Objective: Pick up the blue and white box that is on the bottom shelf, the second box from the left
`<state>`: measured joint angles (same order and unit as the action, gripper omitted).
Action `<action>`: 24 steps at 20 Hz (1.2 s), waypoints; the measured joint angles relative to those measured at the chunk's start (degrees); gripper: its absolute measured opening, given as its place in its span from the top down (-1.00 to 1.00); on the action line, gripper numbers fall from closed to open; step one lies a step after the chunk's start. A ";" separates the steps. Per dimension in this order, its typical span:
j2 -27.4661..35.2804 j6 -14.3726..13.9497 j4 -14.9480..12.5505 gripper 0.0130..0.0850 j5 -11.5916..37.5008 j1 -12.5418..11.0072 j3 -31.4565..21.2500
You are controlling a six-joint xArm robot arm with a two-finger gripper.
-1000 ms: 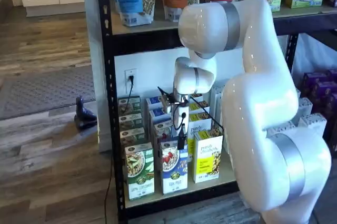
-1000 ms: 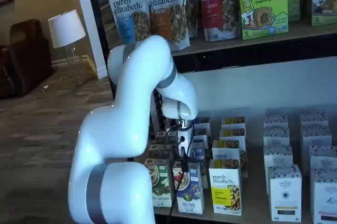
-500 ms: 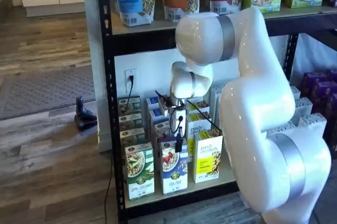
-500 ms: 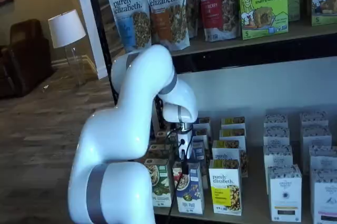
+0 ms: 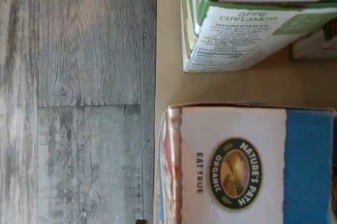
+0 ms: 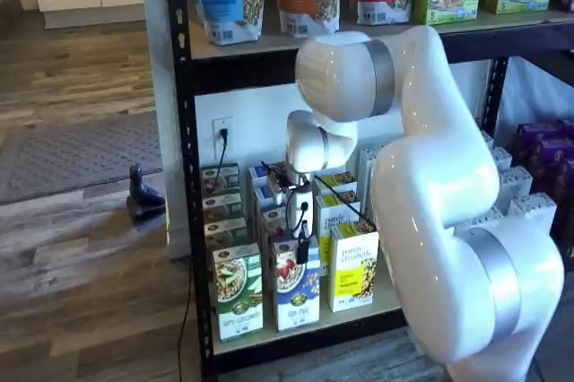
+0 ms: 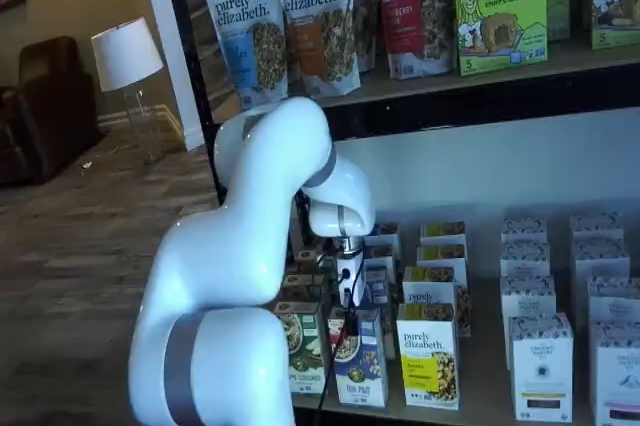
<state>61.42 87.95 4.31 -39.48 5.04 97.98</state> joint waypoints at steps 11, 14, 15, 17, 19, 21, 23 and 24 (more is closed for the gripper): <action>2.20 -2.89 -2.73 -1.00 -0.27 0.69 1.37; 2.36 -2.82 -2.61 -1.00 0.20 0.72 1.16; 2.39 -2.69 -2.47 -0.89 0.25 0.72 1.12; 2.35 -2.49 -2.25 -0.78 0.57 0.70 0.84; 2.24 -2.82 -2.67 -0.56 0.59 0.68 0.70; 2.10 -2.97 -2.88 -0.56 0.64 0.66 0.49; 1.87 -3.00 -2.94 -0.56 0.92 0.65 0.12; 1.72 -3.09 -3.04 -0.56 1.01 0.65 -0.09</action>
<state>63.14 84.86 1.27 -38.46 5.69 97.89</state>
